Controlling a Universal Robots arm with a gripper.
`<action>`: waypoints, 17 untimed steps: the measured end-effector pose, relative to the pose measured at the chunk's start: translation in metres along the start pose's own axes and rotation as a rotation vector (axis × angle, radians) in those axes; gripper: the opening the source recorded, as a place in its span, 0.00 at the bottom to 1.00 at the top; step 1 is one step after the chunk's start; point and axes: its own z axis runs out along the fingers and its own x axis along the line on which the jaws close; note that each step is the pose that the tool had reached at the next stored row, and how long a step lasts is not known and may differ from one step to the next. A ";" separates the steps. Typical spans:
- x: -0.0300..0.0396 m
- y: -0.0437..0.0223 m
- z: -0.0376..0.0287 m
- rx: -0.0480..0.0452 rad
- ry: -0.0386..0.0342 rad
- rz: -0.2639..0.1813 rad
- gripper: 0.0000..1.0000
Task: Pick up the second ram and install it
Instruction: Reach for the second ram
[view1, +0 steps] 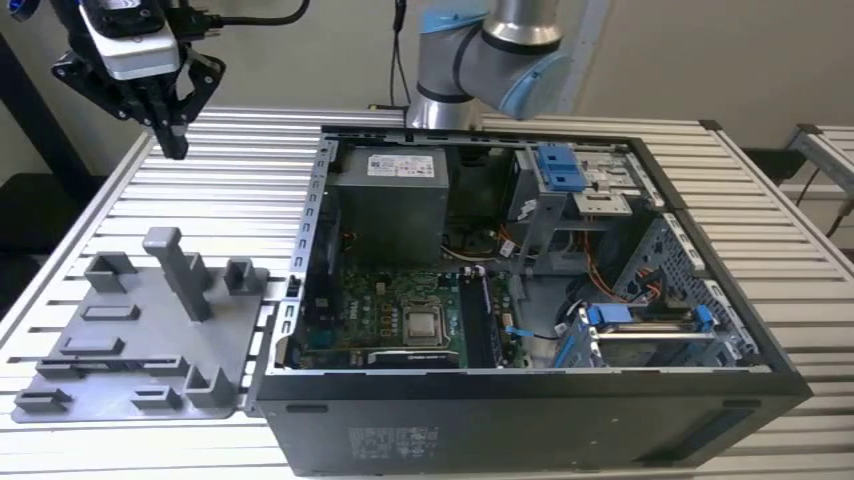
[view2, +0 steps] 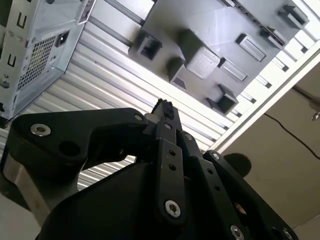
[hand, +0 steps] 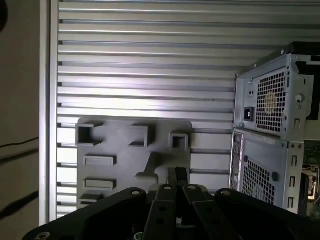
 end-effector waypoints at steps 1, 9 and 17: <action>0.0044 0.0001 0.0002 0.0000 0.0001 0.000 0.11; 0.0335 0.0005 0.0026 0.0000 -0.0003 0.000 0.11; 0.0618 0.0009 0.0051 0.0002 -0.0086 -0.003 0.11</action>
